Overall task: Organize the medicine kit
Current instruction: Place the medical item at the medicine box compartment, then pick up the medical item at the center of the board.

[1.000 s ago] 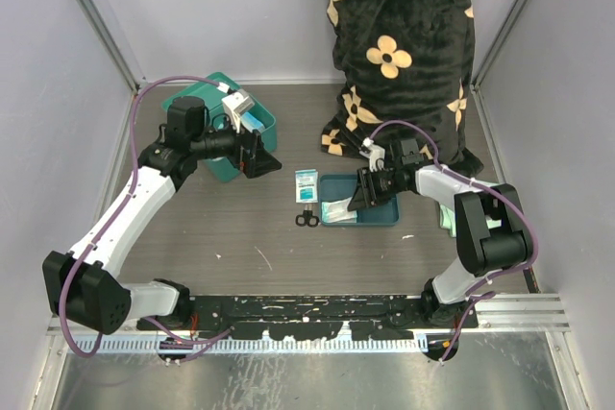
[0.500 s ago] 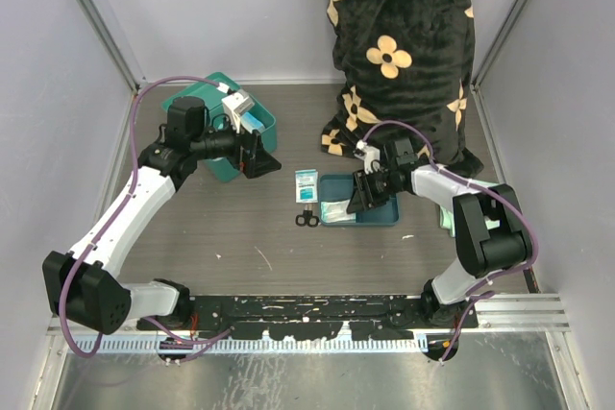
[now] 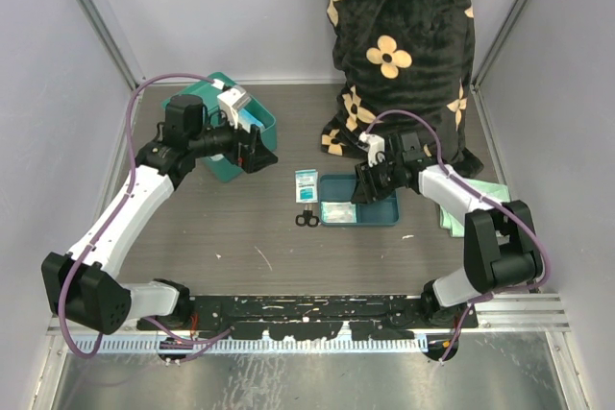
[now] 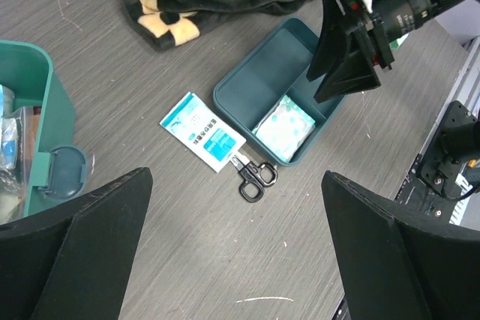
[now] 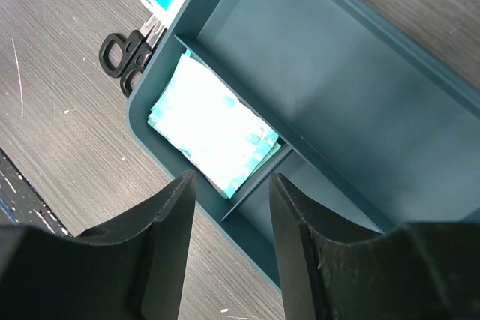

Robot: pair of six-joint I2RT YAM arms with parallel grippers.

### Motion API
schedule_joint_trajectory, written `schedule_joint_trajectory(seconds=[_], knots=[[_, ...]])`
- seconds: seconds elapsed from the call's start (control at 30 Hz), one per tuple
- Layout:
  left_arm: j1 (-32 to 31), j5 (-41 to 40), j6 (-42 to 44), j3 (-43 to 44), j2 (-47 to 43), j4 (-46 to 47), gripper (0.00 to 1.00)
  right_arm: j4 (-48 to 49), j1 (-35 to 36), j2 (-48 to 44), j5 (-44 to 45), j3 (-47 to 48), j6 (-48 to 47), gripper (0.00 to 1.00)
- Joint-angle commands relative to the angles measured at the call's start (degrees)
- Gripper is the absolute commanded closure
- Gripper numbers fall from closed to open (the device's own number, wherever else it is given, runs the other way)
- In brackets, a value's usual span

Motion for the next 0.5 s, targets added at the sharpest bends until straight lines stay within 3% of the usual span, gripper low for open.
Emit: schedule_joint_trajectory(seconds=[0.0,0.27,0.47], knots=[[0.48,-0.15,2.18,2.71,-1.12,-0.59,0.02,-0.01,0.28,-4.91,1.21,2.66,-2.89,0.49],[-1.15,-1.95,12.83,-0.28,-0.61,-1.42,0.02,2.70,0.19,-9.17,1.59,1.61,-4.47,0.48],[-5.25,-6.45,18.81,-0.58,5.35,-1.53,0.01,3.68,-0.51,-10.58,1.92,1.00,-4.74,0.48]])
